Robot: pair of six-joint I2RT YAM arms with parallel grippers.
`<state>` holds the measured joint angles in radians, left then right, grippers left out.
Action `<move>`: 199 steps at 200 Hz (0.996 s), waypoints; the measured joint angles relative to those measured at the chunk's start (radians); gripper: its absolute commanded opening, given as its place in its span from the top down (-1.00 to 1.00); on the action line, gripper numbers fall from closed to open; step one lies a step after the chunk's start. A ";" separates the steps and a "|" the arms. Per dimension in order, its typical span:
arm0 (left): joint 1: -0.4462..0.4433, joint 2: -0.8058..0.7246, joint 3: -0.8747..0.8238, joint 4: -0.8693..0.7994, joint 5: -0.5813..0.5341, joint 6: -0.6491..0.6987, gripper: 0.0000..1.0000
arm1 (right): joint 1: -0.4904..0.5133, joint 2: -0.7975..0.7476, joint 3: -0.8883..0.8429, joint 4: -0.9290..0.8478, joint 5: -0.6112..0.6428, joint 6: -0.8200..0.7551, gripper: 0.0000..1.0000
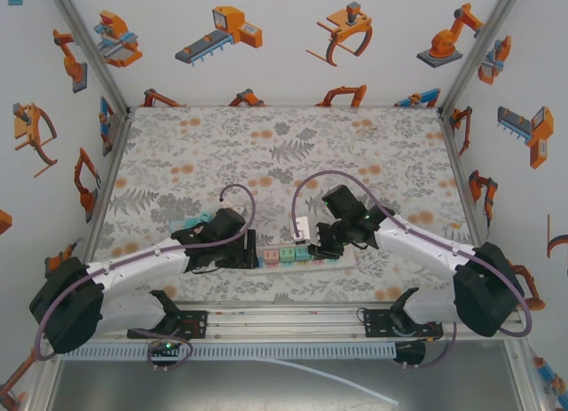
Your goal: Pull the plug off the socket
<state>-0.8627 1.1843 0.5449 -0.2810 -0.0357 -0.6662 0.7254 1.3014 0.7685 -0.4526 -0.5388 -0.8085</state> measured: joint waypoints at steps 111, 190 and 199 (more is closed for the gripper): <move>-0.023 0.045 0.052 -0.055 -0.032 0.000 -0.22 | 0.000 -0.102 -0.002 -0.007 0.005 0.045 0.91; -0.026 -0.044 0.067 -0.122 -0.072 0.028 -0.47 | -0.024 -0.339 -0.035 0.090 0.071 0.364 0.91; -0.026 -0.064 0.079 -0.126 -0.068 0.037 -0.49 | -0.039 -0.350 -0.040 0.124 0.100 0.452 0.88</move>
<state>-0.8886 1.1202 0.6239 -0.4068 -0.1036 -0.6292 0.6861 0.9512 0.7288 -0.3290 -0.4385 -0.3569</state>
